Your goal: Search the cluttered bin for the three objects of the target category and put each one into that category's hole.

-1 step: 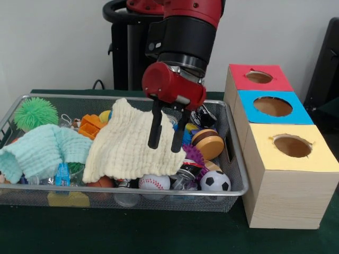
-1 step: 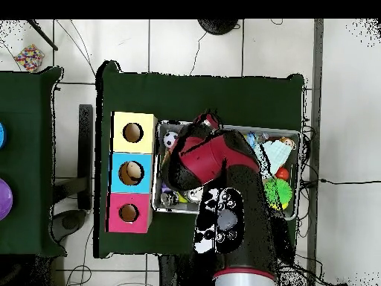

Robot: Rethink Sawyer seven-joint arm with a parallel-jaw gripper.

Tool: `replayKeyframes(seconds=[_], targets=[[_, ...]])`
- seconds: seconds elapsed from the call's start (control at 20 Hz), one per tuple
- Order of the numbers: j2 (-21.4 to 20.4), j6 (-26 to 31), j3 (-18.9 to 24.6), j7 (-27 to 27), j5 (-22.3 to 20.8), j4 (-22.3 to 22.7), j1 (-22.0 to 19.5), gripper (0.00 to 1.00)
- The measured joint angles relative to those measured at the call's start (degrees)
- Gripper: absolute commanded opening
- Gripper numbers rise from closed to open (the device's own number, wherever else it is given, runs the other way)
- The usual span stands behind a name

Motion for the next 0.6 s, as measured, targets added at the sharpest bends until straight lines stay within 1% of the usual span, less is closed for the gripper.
replayKeyframes(seconds=[0.15,0.25,0.35,0.55,0.6], targets=[[0.47,1.67,0.35,0.0,-0.41,-0.96,0.03,1.0],[0.83,4.4,0.88,-0.02,-0.52,-1.86,0.02,1.0],[0.98,5.97,1.15,-0.04,-0.51,-2.29,0.03,1.0],[1.44,13.18,2.2,-0.34,-0.51,-3.62,0.03,1.0],[1.61,15.85,2.5,-0.61,-0.51,-4.05,0.03,1.0]])
